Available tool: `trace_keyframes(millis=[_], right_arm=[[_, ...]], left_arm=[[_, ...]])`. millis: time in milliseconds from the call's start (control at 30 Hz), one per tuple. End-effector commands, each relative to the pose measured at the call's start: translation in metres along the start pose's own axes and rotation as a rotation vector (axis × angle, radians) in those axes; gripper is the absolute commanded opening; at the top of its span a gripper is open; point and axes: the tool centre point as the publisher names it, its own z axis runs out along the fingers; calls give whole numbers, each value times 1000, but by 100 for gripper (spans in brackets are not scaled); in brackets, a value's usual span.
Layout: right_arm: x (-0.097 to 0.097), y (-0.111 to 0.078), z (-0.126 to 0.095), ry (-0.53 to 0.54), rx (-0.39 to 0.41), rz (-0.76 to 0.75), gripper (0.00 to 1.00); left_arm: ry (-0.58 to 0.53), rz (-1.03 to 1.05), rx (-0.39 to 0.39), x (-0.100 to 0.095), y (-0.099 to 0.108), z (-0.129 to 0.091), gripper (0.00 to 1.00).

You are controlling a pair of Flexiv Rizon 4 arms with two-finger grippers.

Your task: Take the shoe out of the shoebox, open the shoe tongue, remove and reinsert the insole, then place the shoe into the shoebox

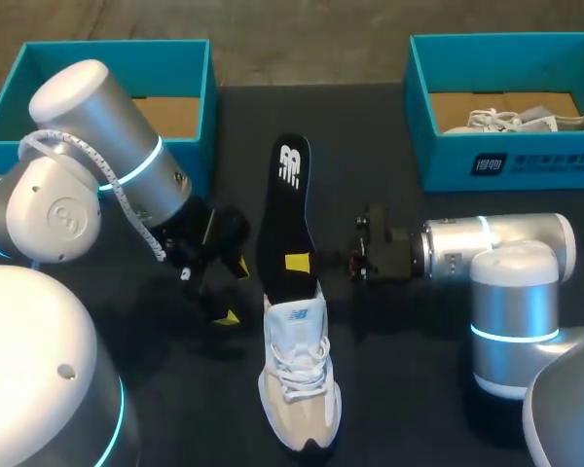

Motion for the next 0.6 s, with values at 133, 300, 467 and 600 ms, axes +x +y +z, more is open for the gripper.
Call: trace_keyframes(millis=[133,300,467,600], right_arm=[[-1,-8,-3,6,4,5,0],[0,-12,-7,8,-1,6,0],[0,-16,-7,14,-2,2,0],[0,-18,-5,22,8,4,0]], left_arm=[[-1,1,1,1,1,0,100],[-1,1,1,1,1,0,100],[-1,1,1,1,1,0,100],[-1,1,1,1,1,0,100]])
